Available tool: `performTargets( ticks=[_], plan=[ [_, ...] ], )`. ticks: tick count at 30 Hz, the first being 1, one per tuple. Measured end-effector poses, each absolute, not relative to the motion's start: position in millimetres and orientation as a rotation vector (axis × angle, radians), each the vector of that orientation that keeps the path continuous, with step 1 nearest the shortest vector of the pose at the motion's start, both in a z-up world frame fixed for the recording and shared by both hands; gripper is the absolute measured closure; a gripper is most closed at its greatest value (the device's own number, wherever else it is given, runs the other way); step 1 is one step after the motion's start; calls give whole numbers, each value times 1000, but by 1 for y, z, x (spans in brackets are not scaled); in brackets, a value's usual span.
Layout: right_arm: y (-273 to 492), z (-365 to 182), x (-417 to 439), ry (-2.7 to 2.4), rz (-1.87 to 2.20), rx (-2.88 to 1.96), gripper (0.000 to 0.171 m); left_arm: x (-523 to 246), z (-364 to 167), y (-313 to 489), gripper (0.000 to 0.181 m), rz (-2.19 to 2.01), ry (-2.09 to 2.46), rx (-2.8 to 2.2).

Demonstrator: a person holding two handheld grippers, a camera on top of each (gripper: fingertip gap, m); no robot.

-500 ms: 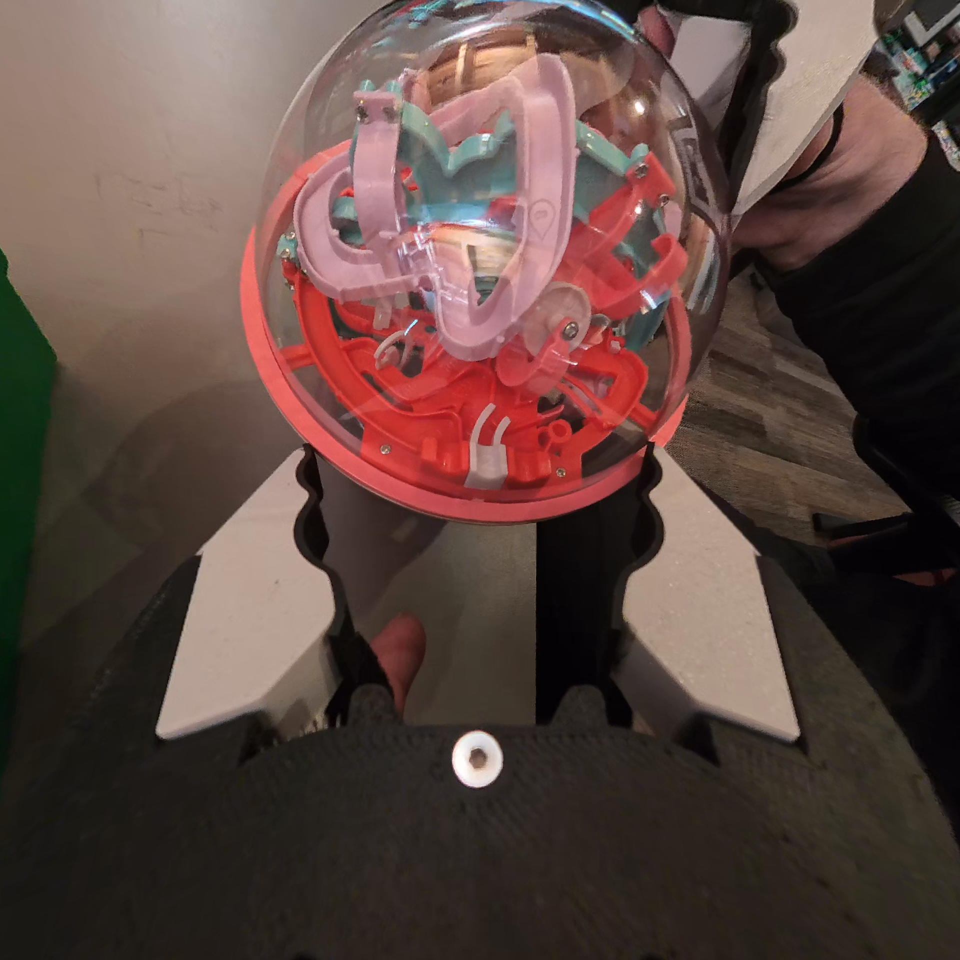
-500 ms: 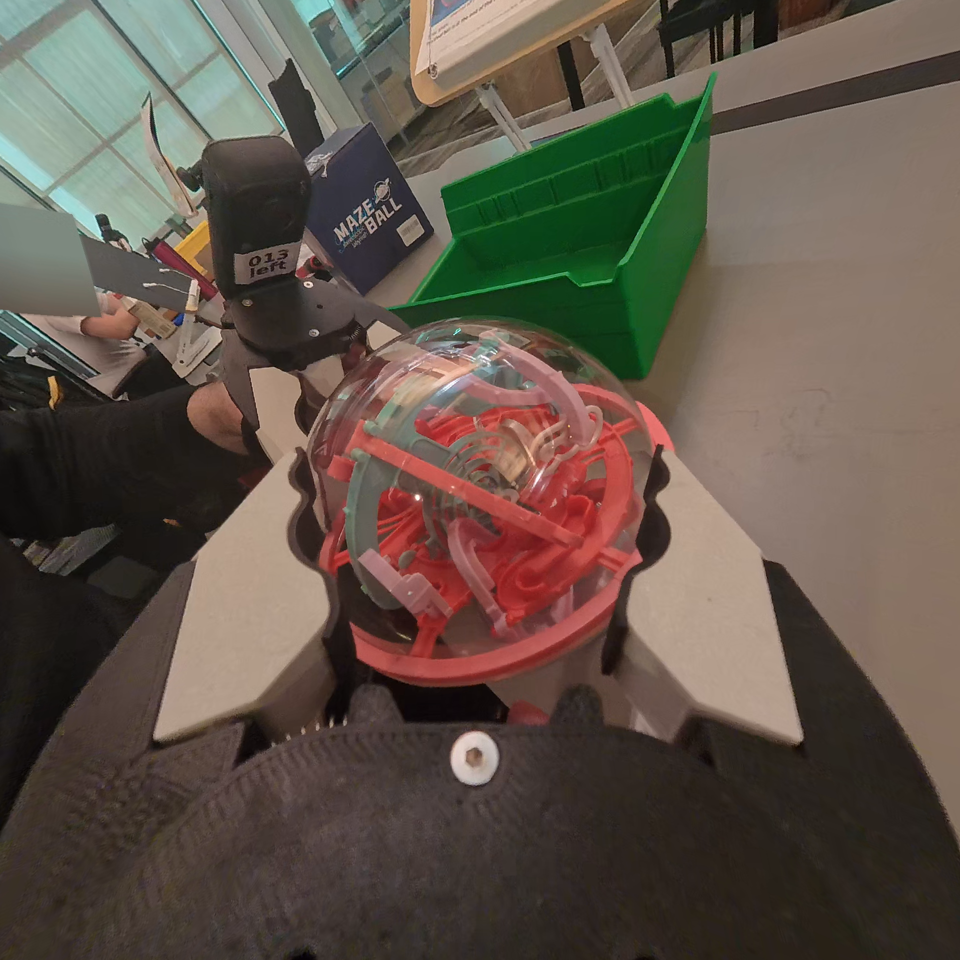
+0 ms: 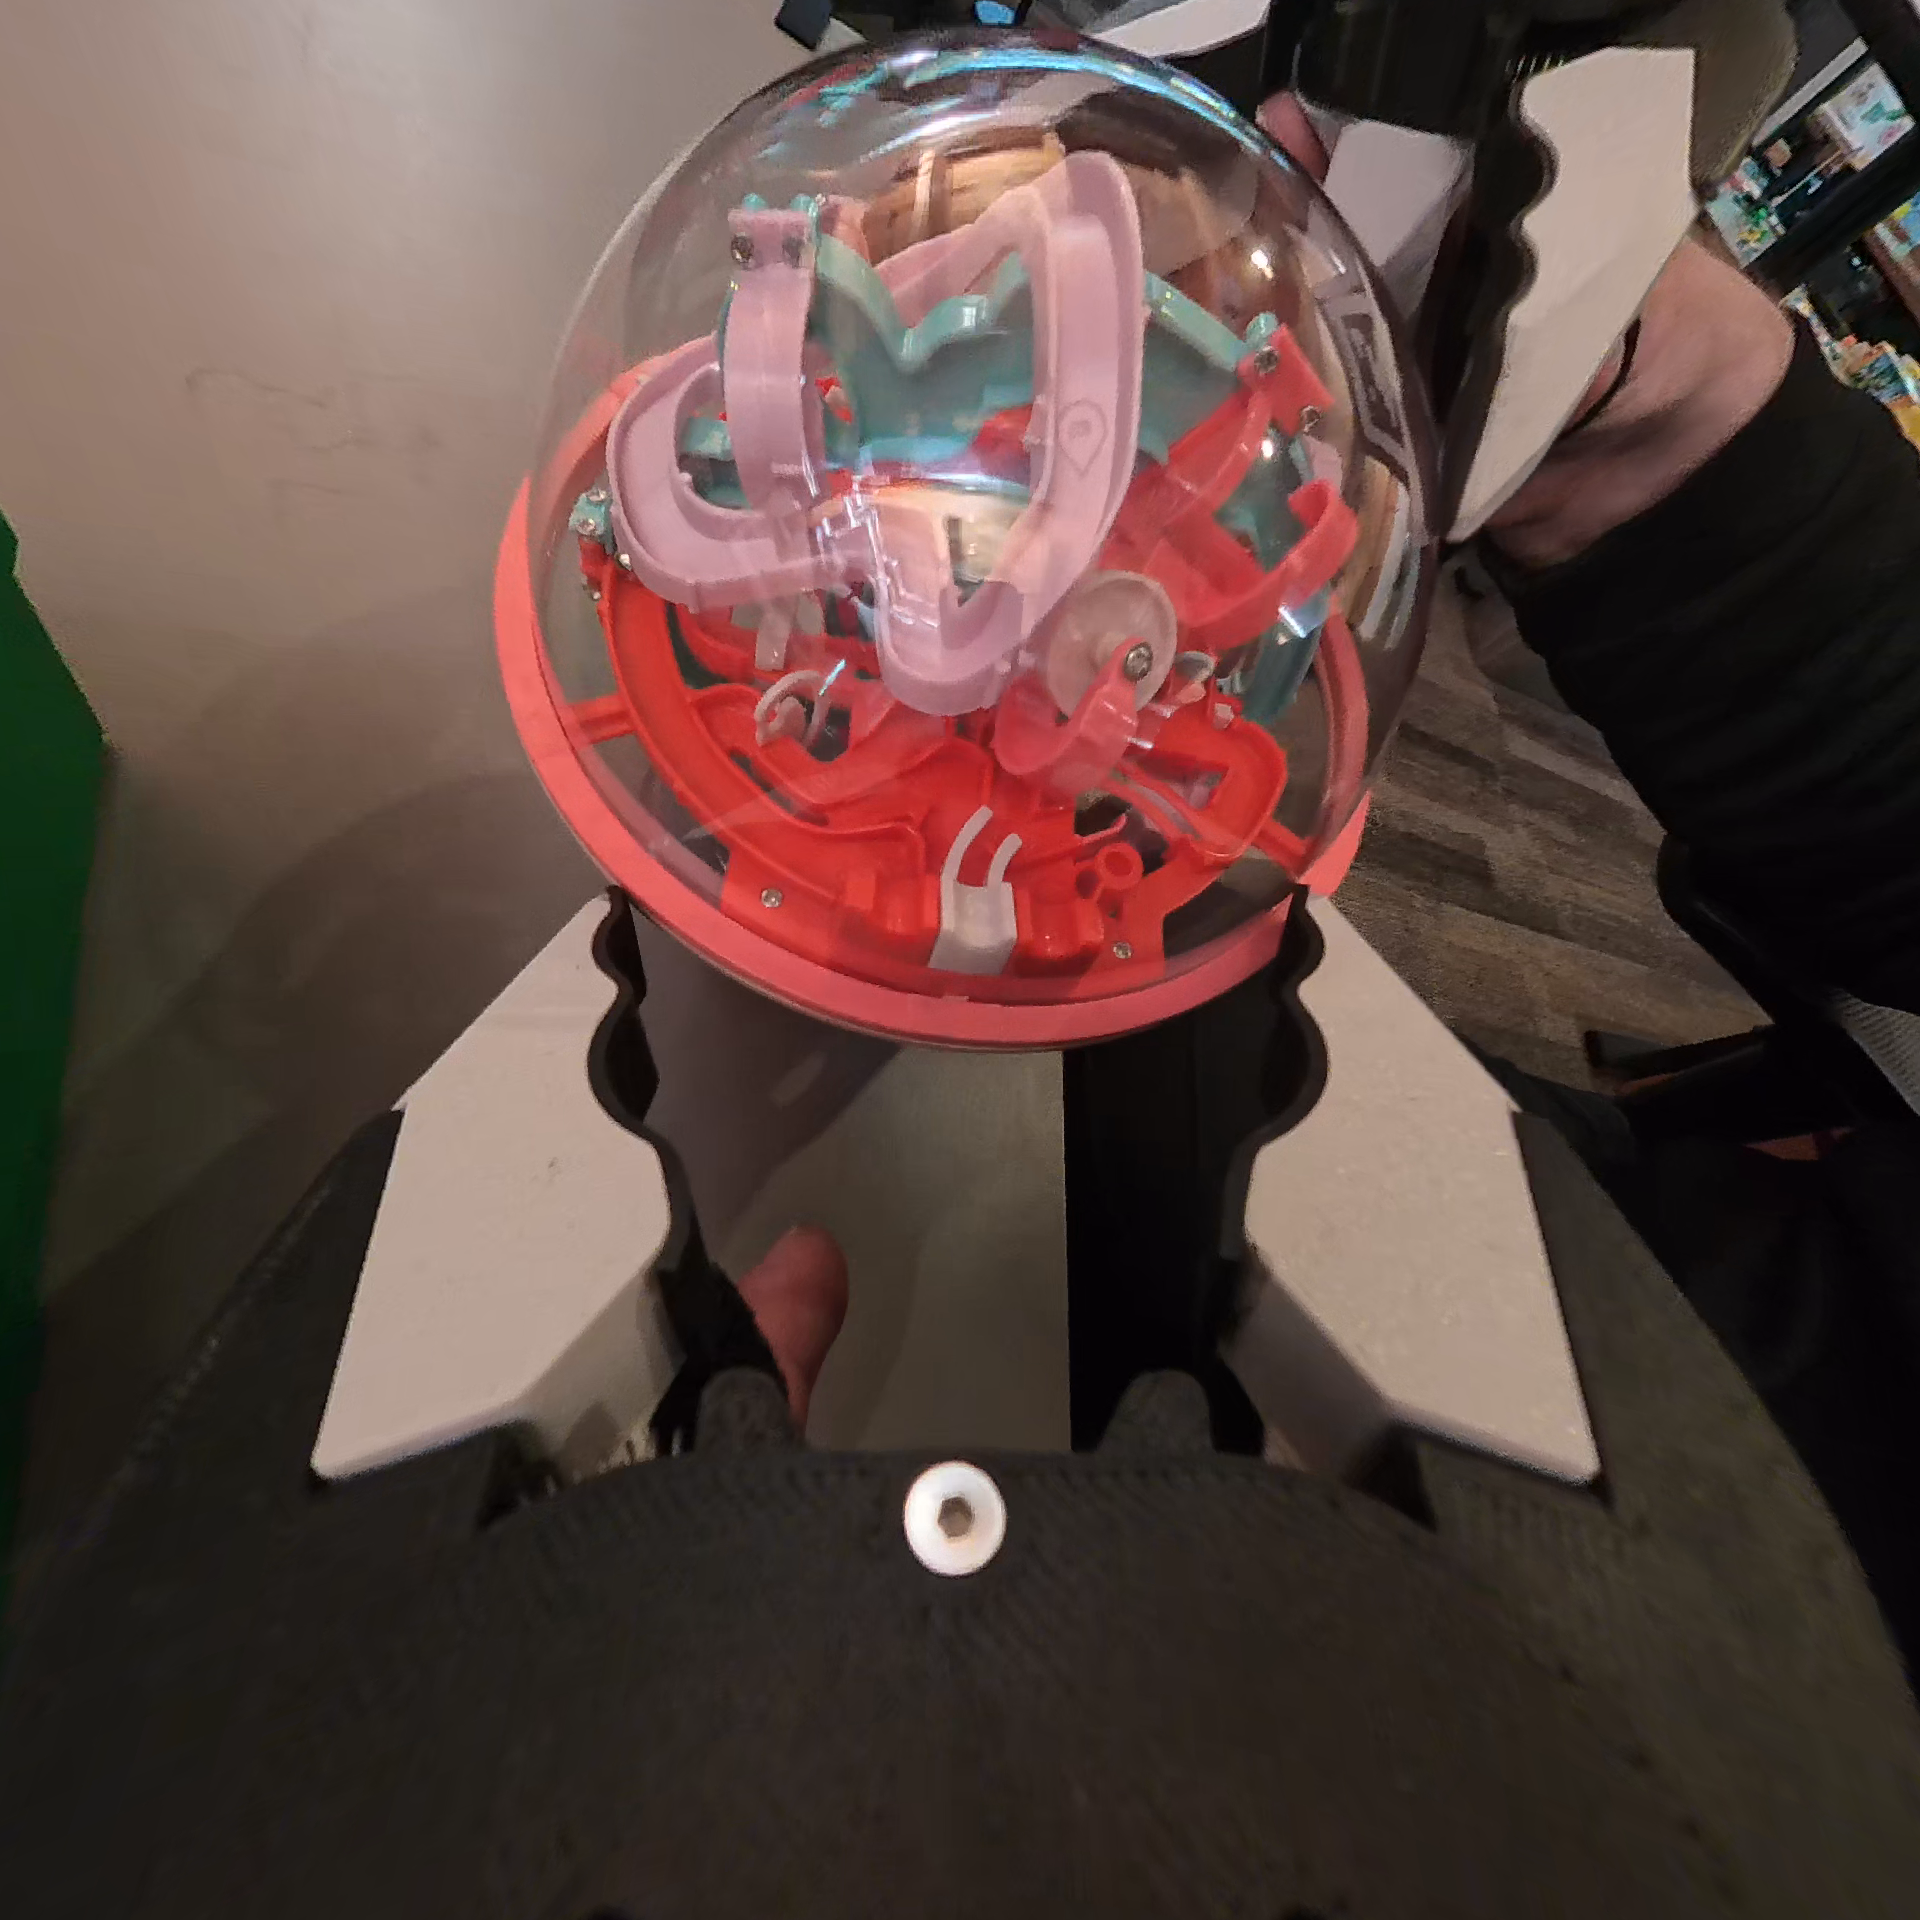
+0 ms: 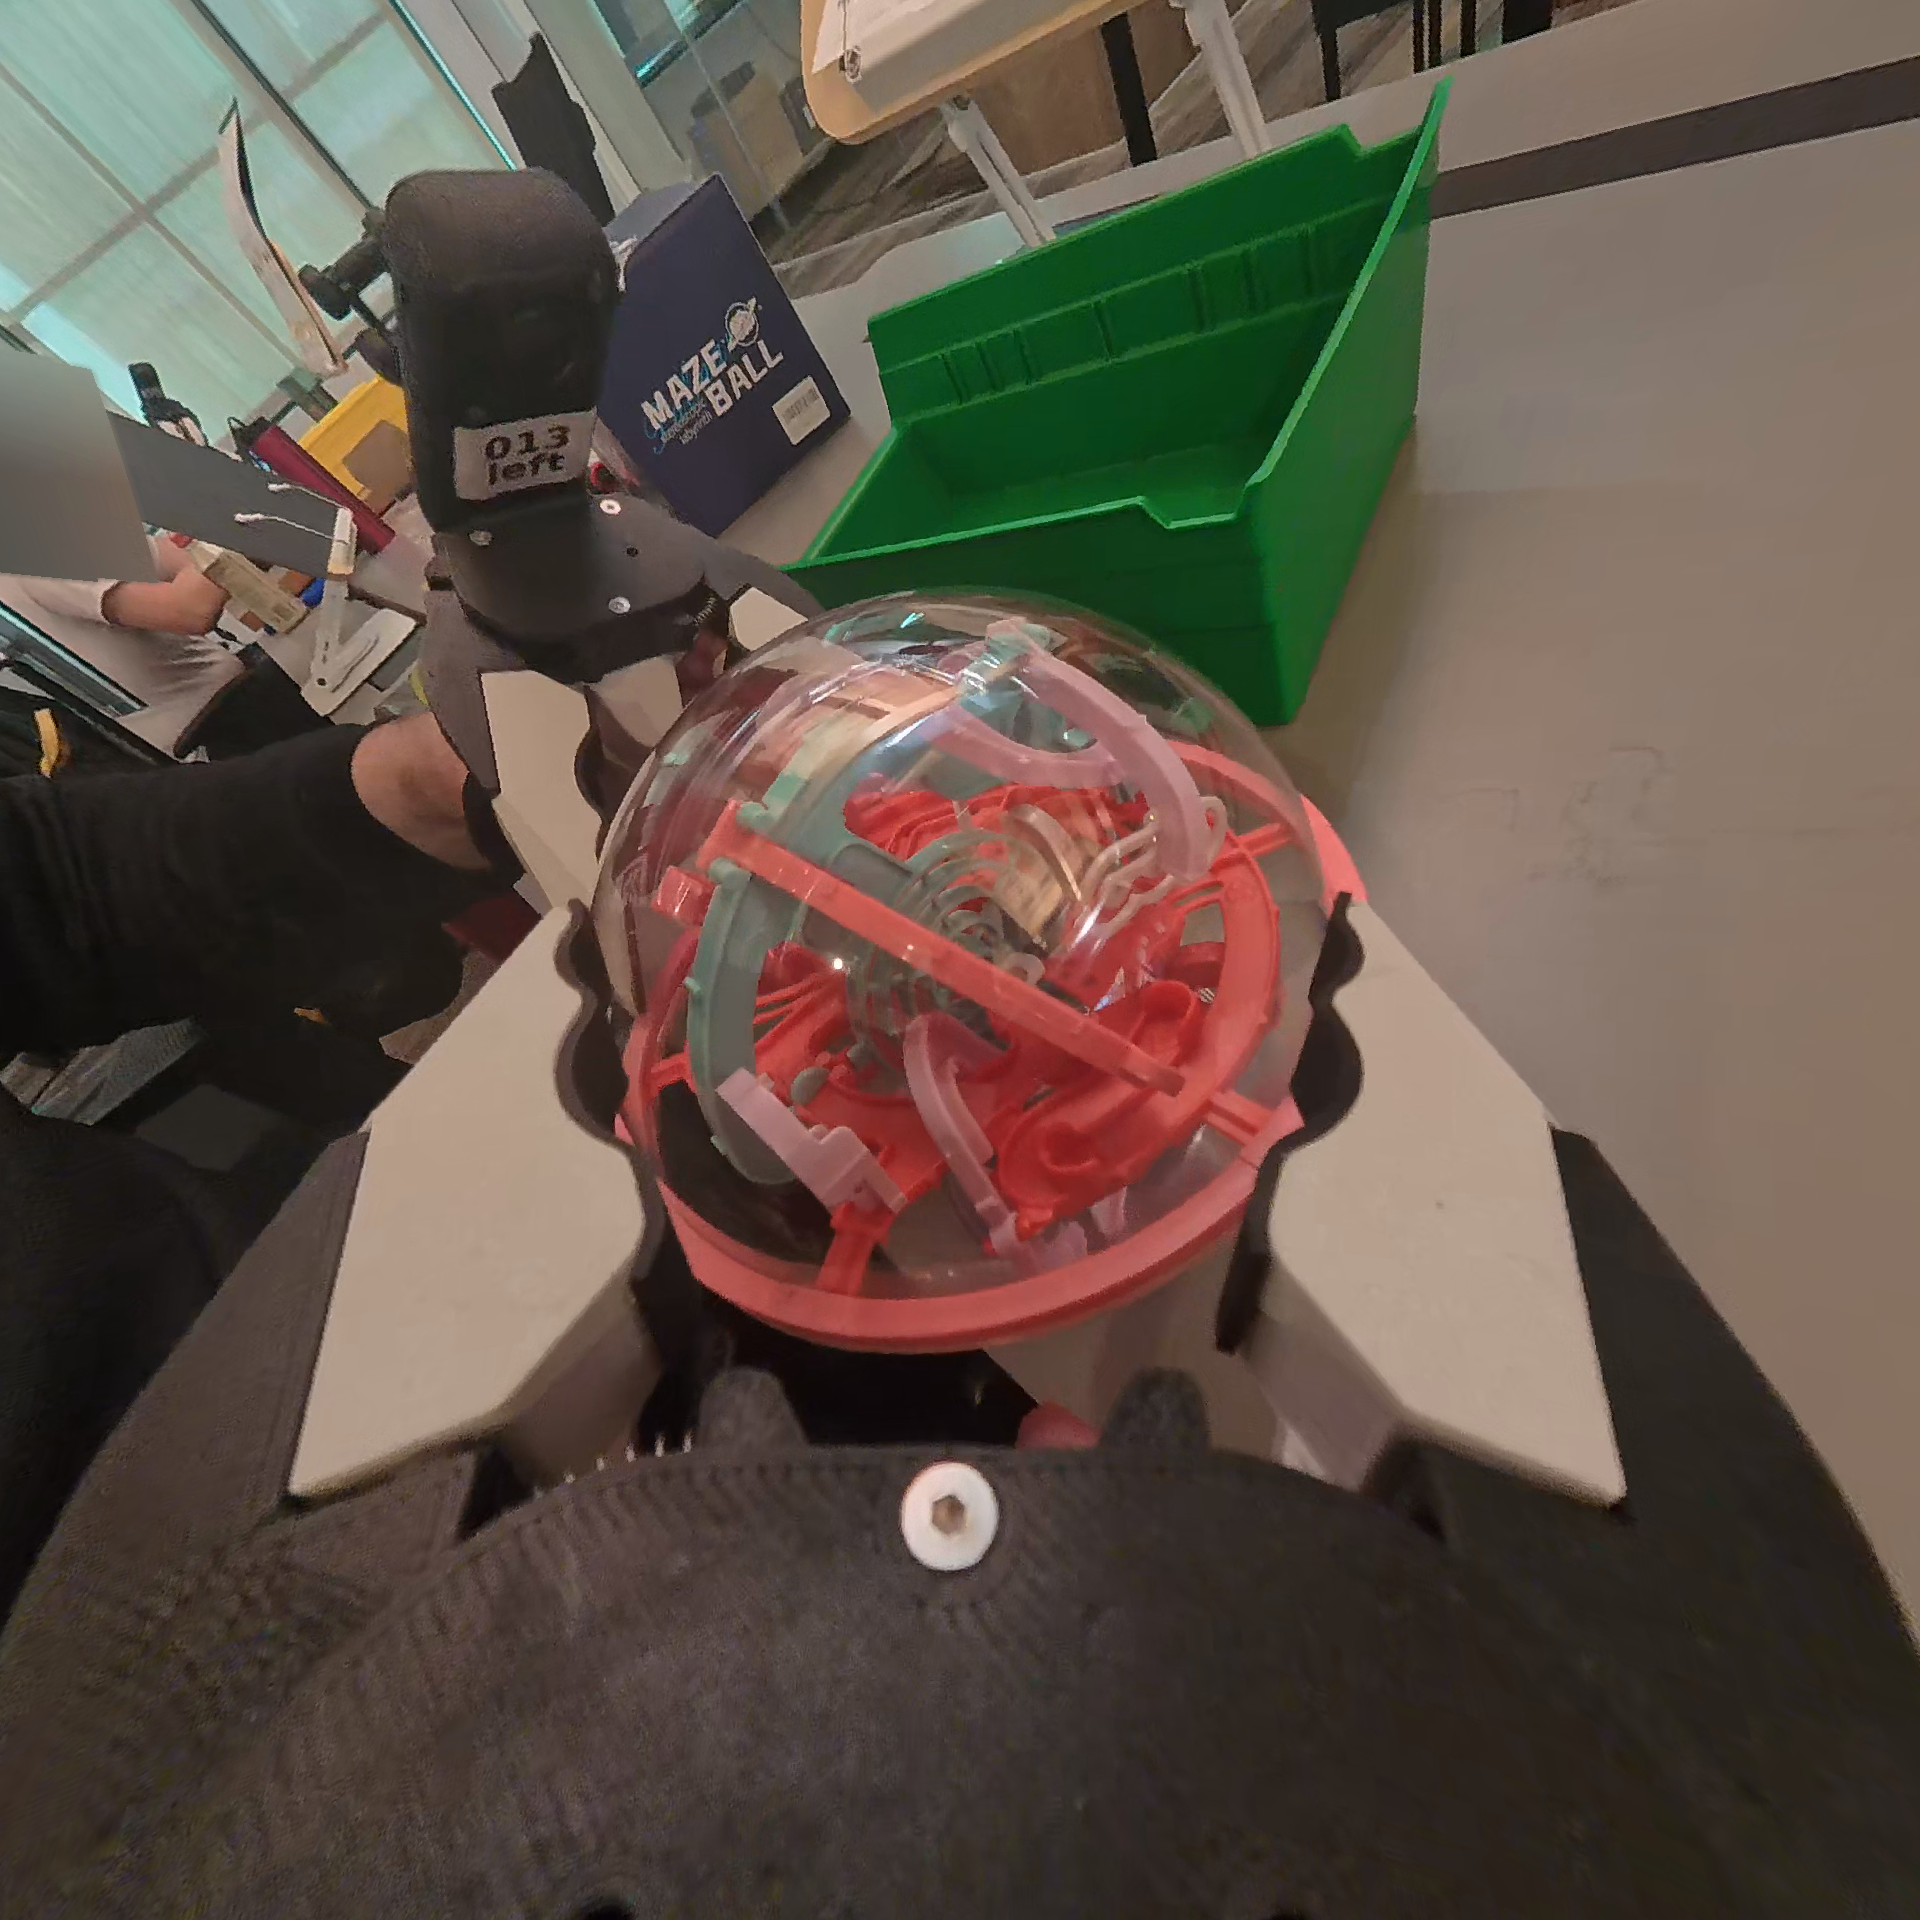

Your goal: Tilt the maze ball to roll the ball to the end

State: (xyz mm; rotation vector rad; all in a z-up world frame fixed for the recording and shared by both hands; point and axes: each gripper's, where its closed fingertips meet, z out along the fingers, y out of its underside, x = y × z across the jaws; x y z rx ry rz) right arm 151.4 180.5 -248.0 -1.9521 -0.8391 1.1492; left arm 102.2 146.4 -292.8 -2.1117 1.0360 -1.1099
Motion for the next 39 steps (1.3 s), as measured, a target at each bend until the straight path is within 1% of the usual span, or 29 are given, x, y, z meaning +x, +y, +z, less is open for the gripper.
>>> performTargets(
  ticks=[21, 39],
  plan=[
    [174, -258, 154, -848, 1160, -2000, 34, 102, -277, 155, 63, -1259, 942, -2065],
    [161, -270, 146, -988, 988, -1979, 30, 93, -275, 154, 63, -1210, 1049, -2020]
  ],
)
